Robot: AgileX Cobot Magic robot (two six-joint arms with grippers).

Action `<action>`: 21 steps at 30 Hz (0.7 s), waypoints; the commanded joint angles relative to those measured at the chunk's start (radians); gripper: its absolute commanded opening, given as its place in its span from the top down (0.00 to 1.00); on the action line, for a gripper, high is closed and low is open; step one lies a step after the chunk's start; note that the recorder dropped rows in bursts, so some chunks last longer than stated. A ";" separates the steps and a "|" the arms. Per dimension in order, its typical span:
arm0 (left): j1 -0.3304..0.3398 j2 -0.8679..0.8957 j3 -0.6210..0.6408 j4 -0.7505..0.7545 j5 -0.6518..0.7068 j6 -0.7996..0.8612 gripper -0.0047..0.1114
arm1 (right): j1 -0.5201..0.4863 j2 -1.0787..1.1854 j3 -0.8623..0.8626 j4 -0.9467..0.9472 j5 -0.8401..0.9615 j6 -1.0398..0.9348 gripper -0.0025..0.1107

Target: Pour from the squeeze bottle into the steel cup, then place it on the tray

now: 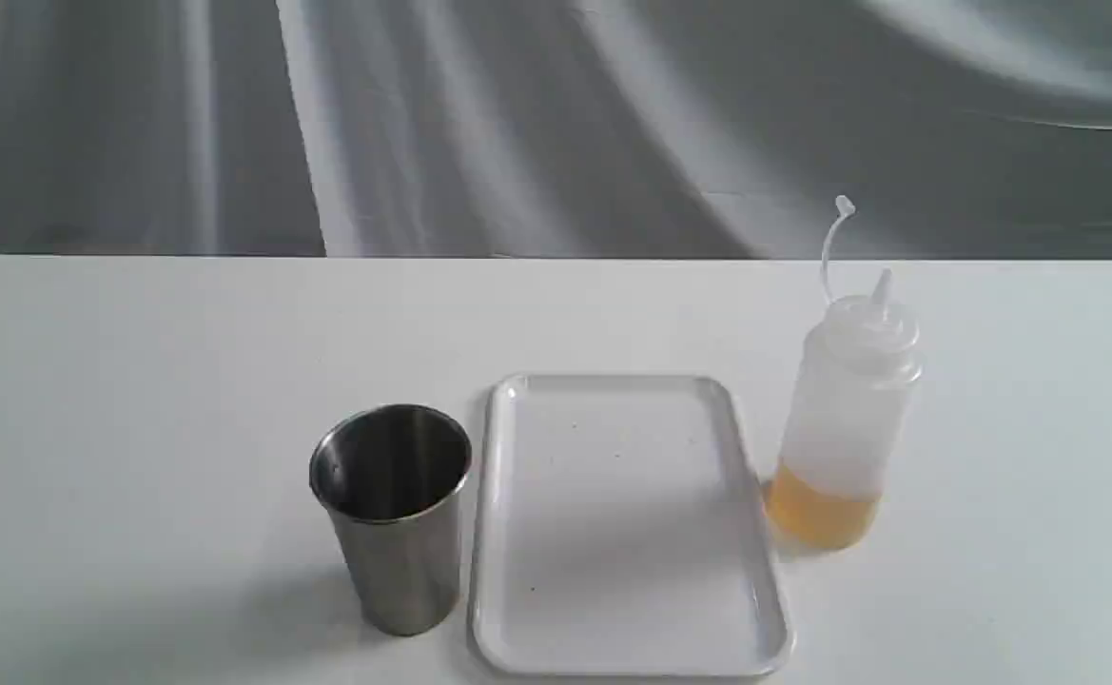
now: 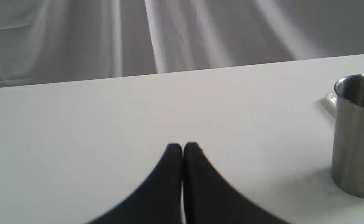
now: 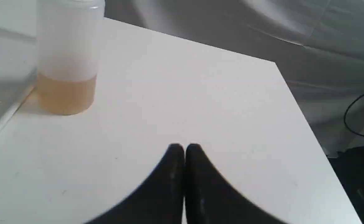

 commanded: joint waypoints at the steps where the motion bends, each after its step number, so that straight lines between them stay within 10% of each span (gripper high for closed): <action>1: 0.002 -0.003 0.004 -0.001 -0.007 -0.005 0.96 | -0.001 -0.003 0.004 0.004 0.002 0.003 0.98; 21: 0.002 -0.003 0.004 -0.001 -0.007 -0.002 0.96 | -0.001 -0.003 -0.122 0.001 0.157 -0.005 0.98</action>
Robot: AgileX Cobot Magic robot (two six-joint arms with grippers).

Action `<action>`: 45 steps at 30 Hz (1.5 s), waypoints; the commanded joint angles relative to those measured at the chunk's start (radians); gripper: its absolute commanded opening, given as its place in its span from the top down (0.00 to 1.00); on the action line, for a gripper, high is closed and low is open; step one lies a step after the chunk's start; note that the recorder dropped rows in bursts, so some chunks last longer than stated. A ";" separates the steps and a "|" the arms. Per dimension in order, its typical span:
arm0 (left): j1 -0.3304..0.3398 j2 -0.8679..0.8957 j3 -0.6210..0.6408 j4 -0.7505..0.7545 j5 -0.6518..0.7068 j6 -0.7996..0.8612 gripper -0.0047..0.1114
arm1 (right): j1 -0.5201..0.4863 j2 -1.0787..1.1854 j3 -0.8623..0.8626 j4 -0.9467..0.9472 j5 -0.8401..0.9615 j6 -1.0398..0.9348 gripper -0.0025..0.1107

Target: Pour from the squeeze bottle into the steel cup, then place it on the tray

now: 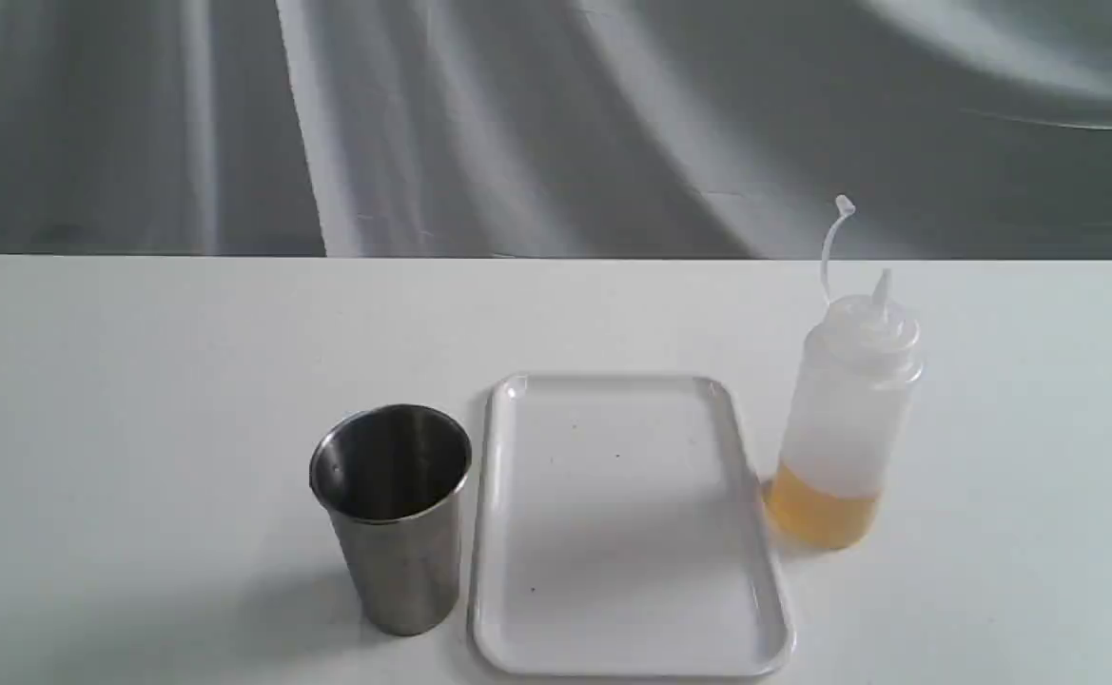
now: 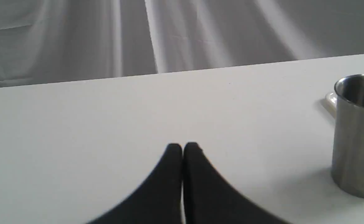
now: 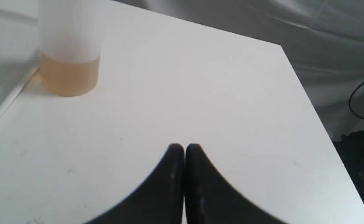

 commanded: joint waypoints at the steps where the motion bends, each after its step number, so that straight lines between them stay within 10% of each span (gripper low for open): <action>1: 0.002 -0.003 0.004 -0.001 -0.007 -0.002 0.96 | -0.001 -0.003 -0.108 0.003 0.047 -0.005 0.98; 16: 0.002 -0.003 0.004 -0.001 -0.007 -0.001 0.96 | -0.001 0.288 -0.394 0.099 0.087 -0.005 0.98; 34: 0.002 -0.003 0.004 -0.001 -0.007 -0.005 0.96 | 0.004 0.771 -0.416 0.220 -0.300 0.142 0.98; 45: 0.002 -0.003 0.004 -0.001 -0.007 -0.002 0.96 | 0.260 1.134 -0.319 0.162 -0.690 0.123 0.98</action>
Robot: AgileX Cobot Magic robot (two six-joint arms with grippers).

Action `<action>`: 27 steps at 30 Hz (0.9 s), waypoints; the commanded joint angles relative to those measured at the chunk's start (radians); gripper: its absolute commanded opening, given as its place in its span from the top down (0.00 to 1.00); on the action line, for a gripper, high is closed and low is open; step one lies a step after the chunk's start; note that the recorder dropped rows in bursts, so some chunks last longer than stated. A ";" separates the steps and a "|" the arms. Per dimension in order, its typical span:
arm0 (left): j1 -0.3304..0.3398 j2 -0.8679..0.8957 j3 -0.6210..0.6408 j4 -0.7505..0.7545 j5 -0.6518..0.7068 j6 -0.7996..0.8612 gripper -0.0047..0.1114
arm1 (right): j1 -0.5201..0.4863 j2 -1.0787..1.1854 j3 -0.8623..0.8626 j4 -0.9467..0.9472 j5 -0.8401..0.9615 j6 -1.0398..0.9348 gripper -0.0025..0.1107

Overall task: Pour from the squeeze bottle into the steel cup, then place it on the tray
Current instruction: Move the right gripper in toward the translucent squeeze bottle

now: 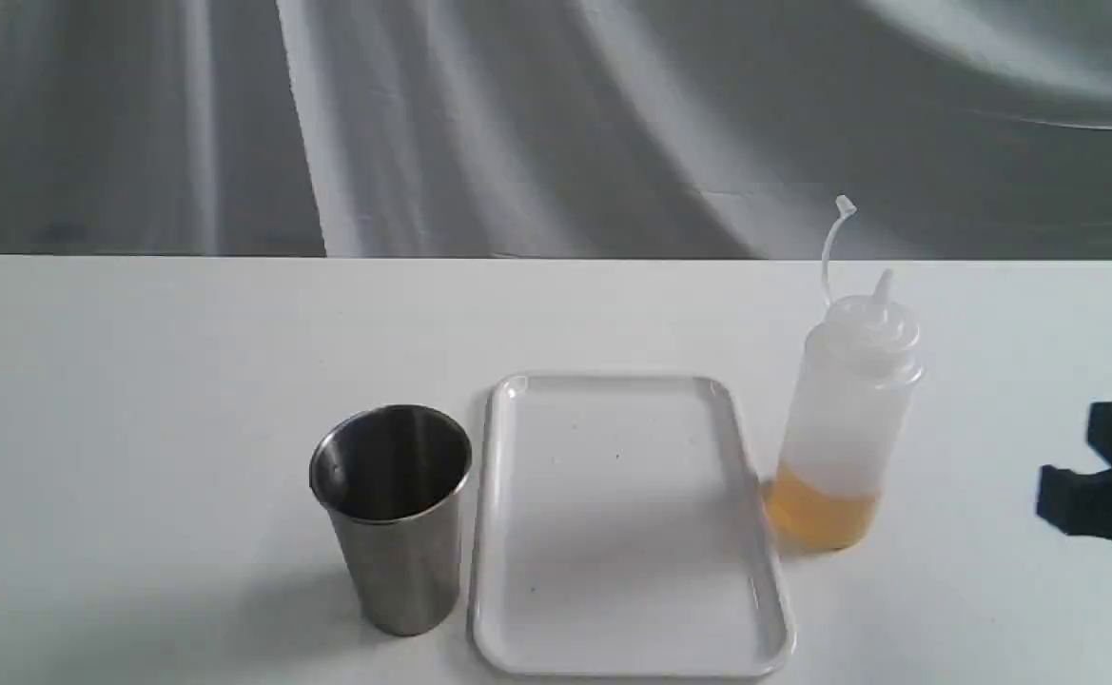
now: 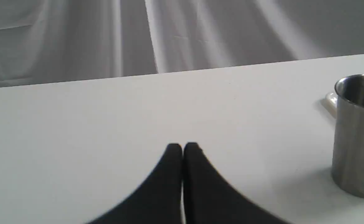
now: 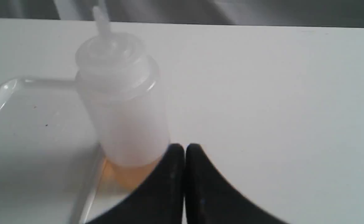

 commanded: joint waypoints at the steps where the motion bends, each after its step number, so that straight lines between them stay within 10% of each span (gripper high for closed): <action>1: 0.002 -0.003 0.004 -0.001 -0.007 -0.002 0.96 | 0.062 0.117 0.010 -0.035 -0.115 -0.012 0.98; 19: 0.002 -0.003 0.004 -0.001 -0.007 -0.001 0.96 | 0.148 0.377 0.010 -0.117 -0.317 -0.008 0.96; 27: 0.002 -0.003 0.004 -0.001 -0.007 -0.001 0.96 | 0.148 0.379 0.010 -0.117 -0.290 0.021 0.51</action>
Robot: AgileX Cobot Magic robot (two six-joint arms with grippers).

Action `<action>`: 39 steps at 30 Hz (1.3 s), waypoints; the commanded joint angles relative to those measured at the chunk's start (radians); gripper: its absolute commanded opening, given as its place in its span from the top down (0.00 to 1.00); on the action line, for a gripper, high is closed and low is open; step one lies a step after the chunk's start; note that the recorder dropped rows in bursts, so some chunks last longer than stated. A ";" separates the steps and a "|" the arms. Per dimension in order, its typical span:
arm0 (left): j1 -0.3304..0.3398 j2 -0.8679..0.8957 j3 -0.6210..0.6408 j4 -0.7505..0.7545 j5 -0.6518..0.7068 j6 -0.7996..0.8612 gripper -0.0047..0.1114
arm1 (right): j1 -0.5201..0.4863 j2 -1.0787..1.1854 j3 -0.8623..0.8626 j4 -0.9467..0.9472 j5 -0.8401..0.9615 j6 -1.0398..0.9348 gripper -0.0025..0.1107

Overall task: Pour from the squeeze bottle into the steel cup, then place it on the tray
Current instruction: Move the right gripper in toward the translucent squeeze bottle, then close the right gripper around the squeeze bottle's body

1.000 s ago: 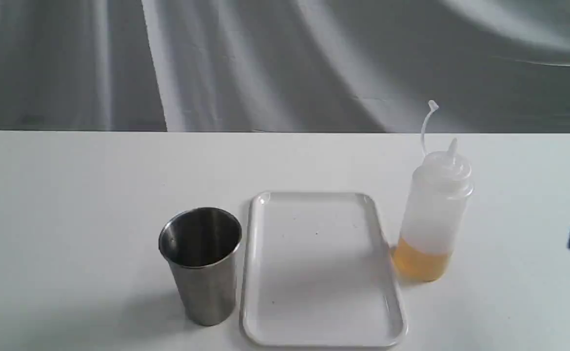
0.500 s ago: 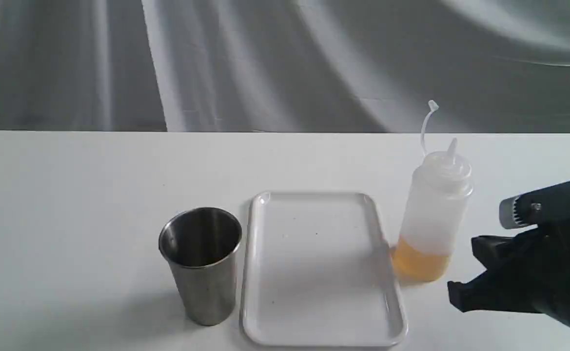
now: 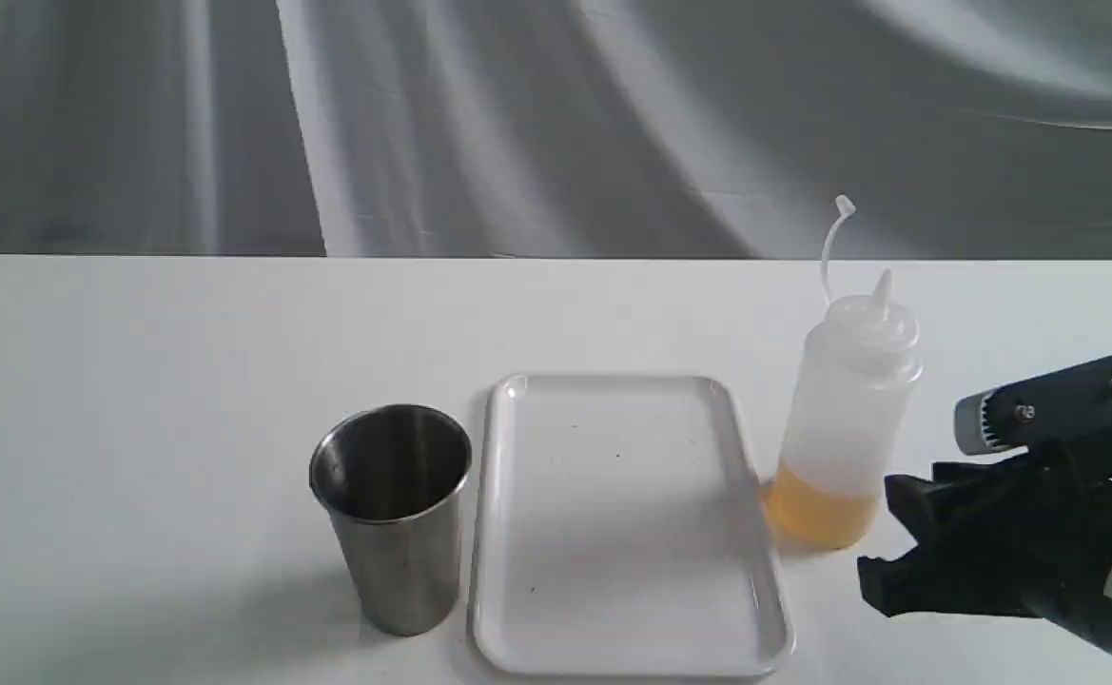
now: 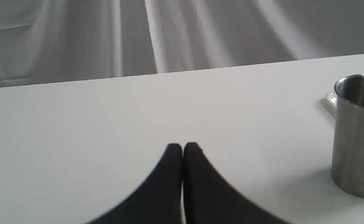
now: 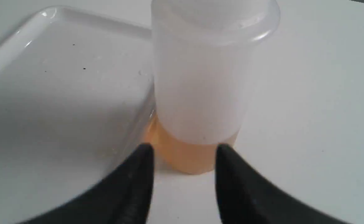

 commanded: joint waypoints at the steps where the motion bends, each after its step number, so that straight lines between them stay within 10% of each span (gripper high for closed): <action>1: 0.002 -0.003 0.004 -0.001 -0.007 -0.001 0.96 | 0.004 0.006 0.006 -0.013 0.003 0.006 0.43; 7: 0.002 -0.003 0.004 -0.001 -0.007 -0.003 0.96 | 0.004 0.006 0.006 -0.013 -0.005 0.006 0.11; 39: 0.002 -0.003 0.004 -0.001 -0.007 -0.001 0.96 | 0.004 0.380 -0.237 0.065 -0.160 0.006 0.11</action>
